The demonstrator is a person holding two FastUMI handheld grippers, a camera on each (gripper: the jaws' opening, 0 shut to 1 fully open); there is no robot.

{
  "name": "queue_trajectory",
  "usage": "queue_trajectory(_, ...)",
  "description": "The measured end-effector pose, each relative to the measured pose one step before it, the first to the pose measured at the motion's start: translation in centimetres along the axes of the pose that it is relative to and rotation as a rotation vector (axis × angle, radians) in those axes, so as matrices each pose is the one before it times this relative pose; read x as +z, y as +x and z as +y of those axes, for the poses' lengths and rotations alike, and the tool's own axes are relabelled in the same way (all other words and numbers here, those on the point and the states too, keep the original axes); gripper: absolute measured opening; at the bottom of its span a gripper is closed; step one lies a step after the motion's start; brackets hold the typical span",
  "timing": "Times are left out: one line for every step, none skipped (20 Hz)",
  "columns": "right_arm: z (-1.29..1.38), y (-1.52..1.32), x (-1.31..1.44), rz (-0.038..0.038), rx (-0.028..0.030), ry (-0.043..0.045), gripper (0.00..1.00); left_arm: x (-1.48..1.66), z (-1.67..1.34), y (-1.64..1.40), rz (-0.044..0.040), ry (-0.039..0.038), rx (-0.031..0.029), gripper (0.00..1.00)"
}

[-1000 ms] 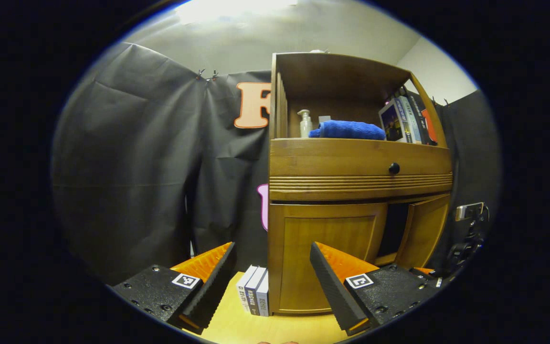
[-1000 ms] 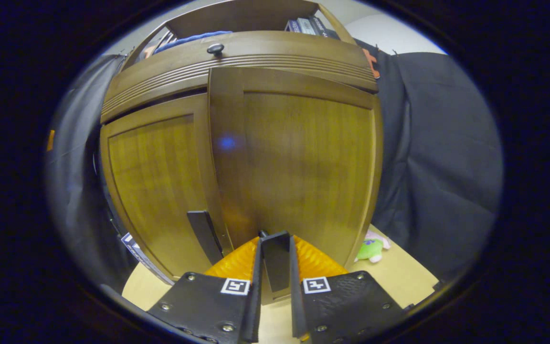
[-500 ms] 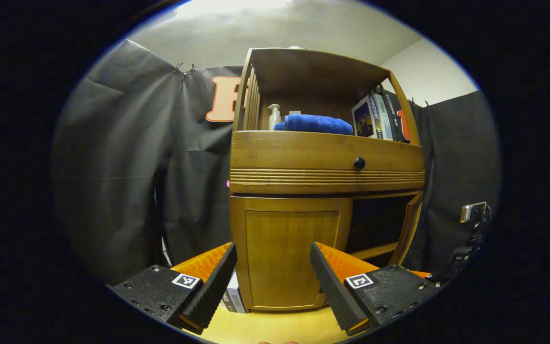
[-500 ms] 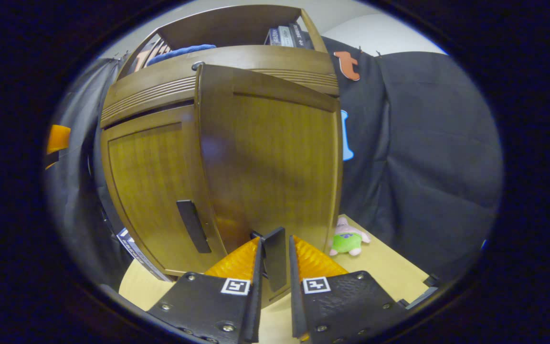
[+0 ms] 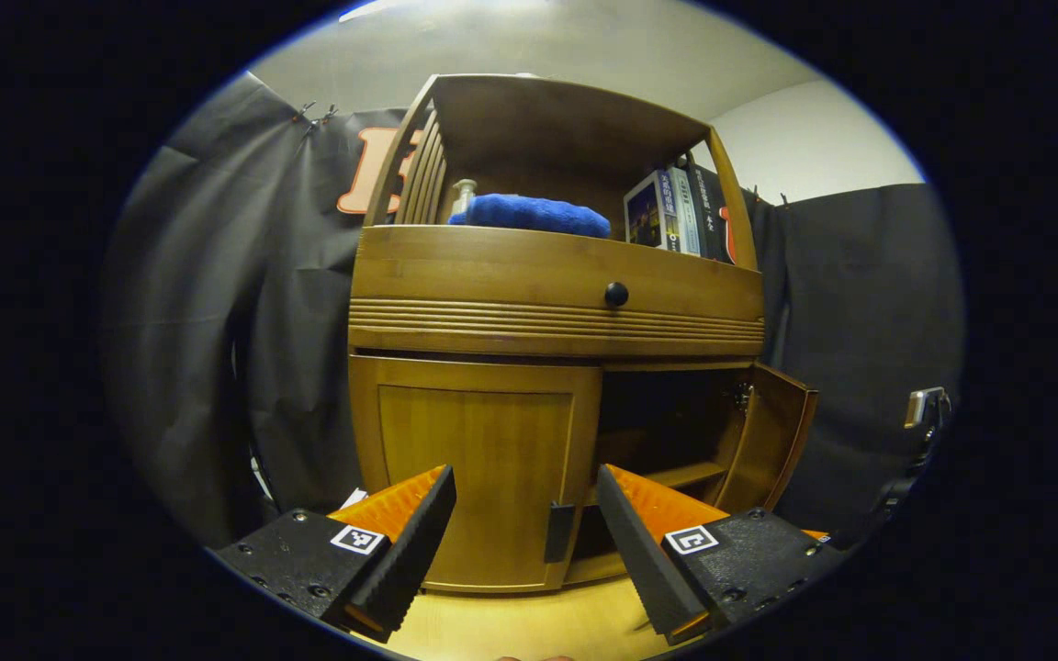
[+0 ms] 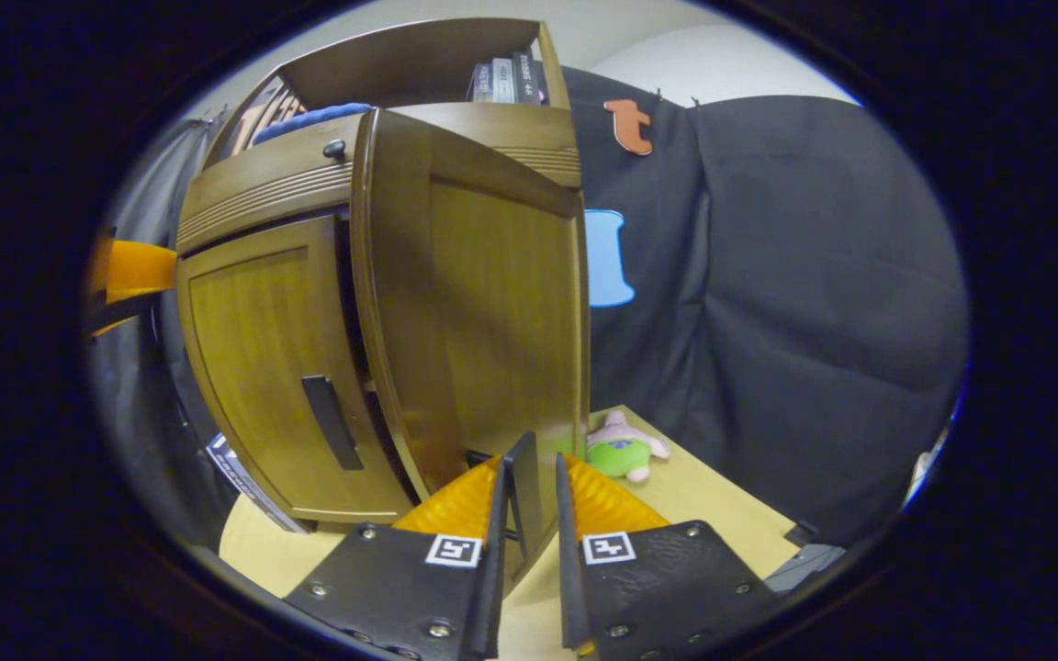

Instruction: Open the right door of the double-door shoe cabinet with the right hand, and open the left door with the left hand.

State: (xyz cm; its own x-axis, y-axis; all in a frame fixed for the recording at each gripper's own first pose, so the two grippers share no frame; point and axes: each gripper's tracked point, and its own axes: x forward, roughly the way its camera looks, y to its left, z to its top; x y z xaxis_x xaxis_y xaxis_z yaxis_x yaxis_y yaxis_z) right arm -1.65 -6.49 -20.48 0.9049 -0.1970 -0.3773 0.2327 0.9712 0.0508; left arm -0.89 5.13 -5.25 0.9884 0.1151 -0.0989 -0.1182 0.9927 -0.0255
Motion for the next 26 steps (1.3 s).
queue_trajectory(-0.471,-0.206,-0.043,-0.00102,-0.00082,0.0062,0.26,-0.227,-0.487,0.215,0.00753,-0.00281,-0.01118,0.95)
queue_trajectory(-0.346,-0.009,0.074,0.00261,0.00454,0.00673,0.26,-0.303,-0.508,0.141,0.00704,-0.0033,-0.00871,0.92)
queue_trajectory(-0.197,-0.102,-0.122,-0.00318,0.00612,0.00747,0.26,-0.207,-0.392,0.285,0.004,-0.00537,-0.00589,0.95)
queue_trajectory(-0.396,-0.044,-0.067,0.00156,0.00099,0.0024,0.26,-0.065,-0.316,0.205,0.00173,-0.00461,-0.00394,0.95)
queue_trajectory(-0.42,-0.127,0.099,-0.00315,-0.00399,0.00031,0.26,-0.222,-0.312,0.219,0.00357,-0.00304,-0.00212,0.95)
queue_trajectory(-0.543,-0.053,0.064,0.00067,-0.00879,-0.00472,0.26,-0.121,-0.197,0.19,0.00424,-0.00062,-0.00024,0.95)
queue_trajectory(-0.527,-0.098,0.009,-0.00403,-0.00726,-0.0066,0.26,-0.059,-0.267,0.23,0.00277,0.00141,-0.00068,0.92)
queue_trajectory(-0.585,-0.083,0.119,-0.00225,-0.00315,-0.00421,0.26,-0.19,-0.191,0.272,0.00199,0.00411,-0.00024,0.92)
queue_trajectory(-0.42,0.022,-0.003,-0.00397,0.00594,-0.00005,0.26,-0.109,-0.158,0.308,-0.00019,0.00406,0.00267,0.95)
queue_trajectory(-0.311,0.011,-0.018,0.00014,0.01261,0.00381,0.26,-0.168,-0.091,0.351,0.00145,0.00178,0.00247,0.95)
queue_trajectory(-0.157,-0.019,0.012,0.00115,0.01707,0.0077,0.26,-0.218,-0.276,0.278,0.00514,-0.001,-0.00022,0.95)
queue_trajectory(-0.034,0.031,0.02,0.00619,0.02514,0.00838,0.26,-0.205,-0.334,0.346,0.00535,-0.00167,-0.00107,0.95)
queue_trajectory(0.023,-0.034,-0.208,0.00359,0.02539,0.0091,0.26,-0.143,-0.246,0.206,0.00344,-0.00327,-0.00065,0.99)
queue_trajectory(-0.069,0.091,-0.054,0.0022,0.02049,0.00303,0.26,-0.118,-0.36,0.235,0.00031,-0.00225,-0.00369,0.95)
queue_trajectory(-0.137,0.029,0.049,-0.00066,0.01348,-0.00722,0.26,0.027,-0.29,0.227,-0.00209,-0.00058,-0.00391,0.92)
queue_trajectory(-0.243,0.007,0.054,-0.00199,0.00747,-0.01465,0.26,-0.034,-0.35,0.34,-0.00274,0.0011,-0.00388,0.95)
queue_trajectory(-0.198,-0.083,-0.016,-0.00093,0.00382,-0.01582,0.25,-0.011,-0.315,0.232,-0.00408,0.00259,-0.00476,0.95)
queue_trajectory(-0.227,-0.076,0.137,-0.00076,0.00165,-0.01452,0.25,-0.01,-0.254,0.362,-0.00046,0.00276,-0.00245,0.95)
queue_trajectory(-0.45,-0.043,0.054,-0.00208,-0.00139,-0.00987,0.25,-0.098,-0.272,0.332,-0.00039,0.00347,-0.00287,0.95)
queue_trajectory(-0.637,-0.05,0.064,-0.00698,-0.00051,-0.0043,0.25,0.124,-0.226,0.35,-0.001,0.00454,-0.00102,0.95)
queue_trajectory(-0.566,0.035,0.167,-0.00545,-0.00356,0.00097,0.25,-0.013,-0.202,0.296,-0.00258,0.00509,0.00009,0.95)
queue_trajectory(-0.624,-0.084,-0.099,-0.00294,-0.00449,0.00711,0.25,0.1,-0.153,0.34,-0.00393,0.00442,0.00133,0.92)
queue_trajectory(-0.619,-0.026,0.268,-0.00449,-0.00457,0.00938,0.25,-0.035,-0.203,0.331,-0.00588,0.00442,-0.00189,0.95)
queue_trajectory(-0.68,0.055,-0.009,-0.00124,-0.0053,0.00934,0.25,0.0,-0.158,0.368,-0.00378,0.00426,-0.00138,0.92)
queue_trajectory(-0.69,-0.054,0.245,-0.00443,-0.00888,0.00531,0.26,-0.236,-0.097,0.477,-0.00033,0.00521,0.00031,0.95)
queue_trajectory(-1.155,-0.637,0.315,-0.00801,-0.02589,-0.00158,0.22,-0.269,0.002,0.354,0.00474,0.00444,0.00464,0.95)
